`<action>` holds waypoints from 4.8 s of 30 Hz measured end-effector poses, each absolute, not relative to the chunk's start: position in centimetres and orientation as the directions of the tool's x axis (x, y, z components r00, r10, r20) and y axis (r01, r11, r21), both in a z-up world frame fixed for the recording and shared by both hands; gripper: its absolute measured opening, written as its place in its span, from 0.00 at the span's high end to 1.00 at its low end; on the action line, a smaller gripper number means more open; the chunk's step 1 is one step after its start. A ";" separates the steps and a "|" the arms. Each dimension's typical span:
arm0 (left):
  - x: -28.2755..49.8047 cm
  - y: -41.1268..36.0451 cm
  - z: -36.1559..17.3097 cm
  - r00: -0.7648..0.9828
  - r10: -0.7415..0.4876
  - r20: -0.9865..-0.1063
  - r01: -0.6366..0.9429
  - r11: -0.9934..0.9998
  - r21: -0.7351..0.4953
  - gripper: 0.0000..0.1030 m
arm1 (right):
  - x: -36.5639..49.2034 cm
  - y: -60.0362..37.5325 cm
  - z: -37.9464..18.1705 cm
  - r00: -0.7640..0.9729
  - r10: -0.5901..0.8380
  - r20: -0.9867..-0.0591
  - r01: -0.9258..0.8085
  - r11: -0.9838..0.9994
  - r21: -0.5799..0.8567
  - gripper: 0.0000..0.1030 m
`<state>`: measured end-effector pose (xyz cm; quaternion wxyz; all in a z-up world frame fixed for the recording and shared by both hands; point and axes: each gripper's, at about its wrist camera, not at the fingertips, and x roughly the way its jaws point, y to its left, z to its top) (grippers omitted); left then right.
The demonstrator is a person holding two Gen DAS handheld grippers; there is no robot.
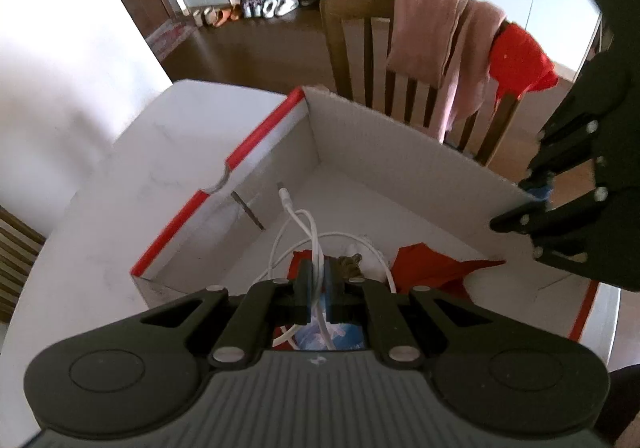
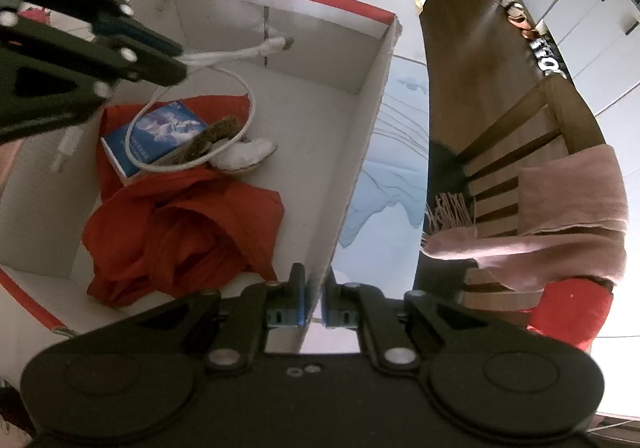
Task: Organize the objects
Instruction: 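Carry the white cable with the left gripper into the box, then open the left gripper to drop the cable onto the tissue pack, then move the left gripper back to the black cable on the glove, then close the left gripper on the black USB cable and lift, then carry the black cable with the left gripper over the box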
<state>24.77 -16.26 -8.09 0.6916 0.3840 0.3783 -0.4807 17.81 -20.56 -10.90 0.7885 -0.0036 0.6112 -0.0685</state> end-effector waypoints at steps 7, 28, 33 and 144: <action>25.1 -17.1 -10.2 0.236 -0.317 -0.919 0.957 0.241 0.163 0.95 | 17.8 -20.8 -11.0 0.242 -0.100 -0.965 0.098 0.992 -0.078 0.95; 24.8 -14.8 -9.2 0.184 -0.360 -0.915 0.938 0.343 0.053 0.76 | 17.7 -20.8 -11.1 0.243 -0.101 -0.965 0.093 0.992 -0.081 0.94; 24.2 -13.1 -7.4 0.182 -0.393 -0.901 0.936 0.350 0.037 0.58 | 17.8 -20.8 -11.1 0.242 -0.105 -0.964 0.096 0.992 -0.084 0.94; 20.5 12.1 -1.8 0.348 -0.378 -0.858 0.709 0.705 -0.023 0.78 | 17.9 -20.3 -11.2 0.224 -0.135 -0.965 0.113 0.987 -0.112 0.93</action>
